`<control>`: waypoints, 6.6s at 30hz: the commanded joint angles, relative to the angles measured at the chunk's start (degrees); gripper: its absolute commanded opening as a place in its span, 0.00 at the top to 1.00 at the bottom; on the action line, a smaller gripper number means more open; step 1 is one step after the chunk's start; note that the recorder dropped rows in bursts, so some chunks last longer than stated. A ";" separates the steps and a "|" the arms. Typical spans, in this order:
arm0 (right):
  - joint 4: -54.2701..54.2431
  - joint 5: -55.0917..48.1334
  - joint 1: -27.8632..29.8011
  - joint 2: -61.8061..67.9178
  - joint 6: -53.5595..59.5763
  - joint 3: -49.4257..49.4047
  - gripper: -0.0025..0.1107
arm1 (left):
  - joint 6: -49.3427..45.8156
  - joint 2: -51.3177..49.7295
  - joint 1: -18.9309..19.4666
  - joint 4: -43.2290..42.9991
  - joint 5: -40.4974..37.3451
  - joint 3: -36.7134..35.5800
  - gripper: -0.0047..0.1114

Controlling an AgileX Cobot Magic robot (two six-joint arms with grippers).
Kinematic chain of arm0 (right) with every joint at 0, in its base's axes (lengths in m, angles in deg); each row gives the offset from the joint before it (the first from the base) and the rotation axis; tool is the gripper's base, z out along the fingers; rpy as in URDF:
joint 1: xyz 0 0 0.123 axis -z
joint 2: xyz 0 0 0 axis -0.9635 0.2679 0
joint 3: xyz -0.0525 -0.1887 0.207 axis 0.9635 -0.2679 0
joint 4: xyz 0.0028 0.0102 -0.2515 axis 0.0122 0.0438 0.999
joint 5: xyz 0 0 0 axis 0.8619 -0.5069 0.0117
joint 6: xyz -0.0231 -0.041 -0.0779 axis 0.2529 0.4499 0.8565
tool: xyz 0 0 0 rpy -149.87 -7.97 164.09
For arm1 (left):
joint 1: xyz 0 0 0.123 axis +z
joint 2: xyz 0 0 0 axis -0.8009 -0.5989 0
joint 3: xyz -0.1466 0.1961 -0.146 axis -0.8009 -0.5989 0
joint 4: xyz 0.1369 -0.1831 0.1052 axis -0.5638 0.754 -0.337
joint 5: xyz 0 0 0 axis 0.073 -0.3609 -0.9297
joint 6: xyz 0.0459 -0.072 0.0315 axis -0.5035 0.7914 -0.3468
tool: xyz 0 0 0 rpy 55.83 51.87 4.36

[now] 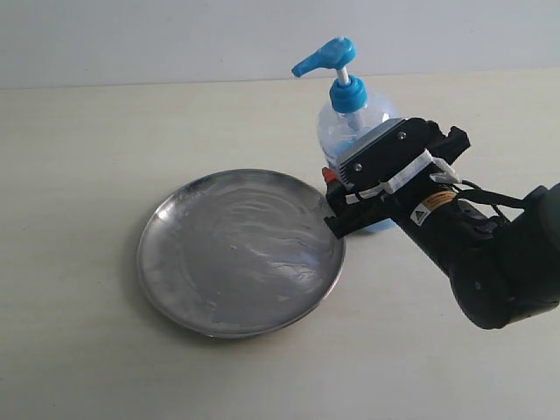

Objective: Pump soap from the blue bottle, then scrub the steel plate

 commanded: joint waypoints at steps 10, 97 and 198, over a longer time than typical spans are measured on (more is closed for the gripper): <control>3.95 7.73 0.13 -1.26 -3.27 -4.13 0.98 | -0.20 0.30 0.05 -0.25 0.58 -0.18 0.96; -4.26 7.73 -4.76 -1.26 1.67 -4.02 0.98 | -0.20 -35.37 -7.21 -0.25 0.18 34.80 0.96; -4.26 7.73 -4.76 -1.26 1.72 -4.02 0.98 | -37.24 -98.35 -31.80 36.55 -34.35 95.99 0.96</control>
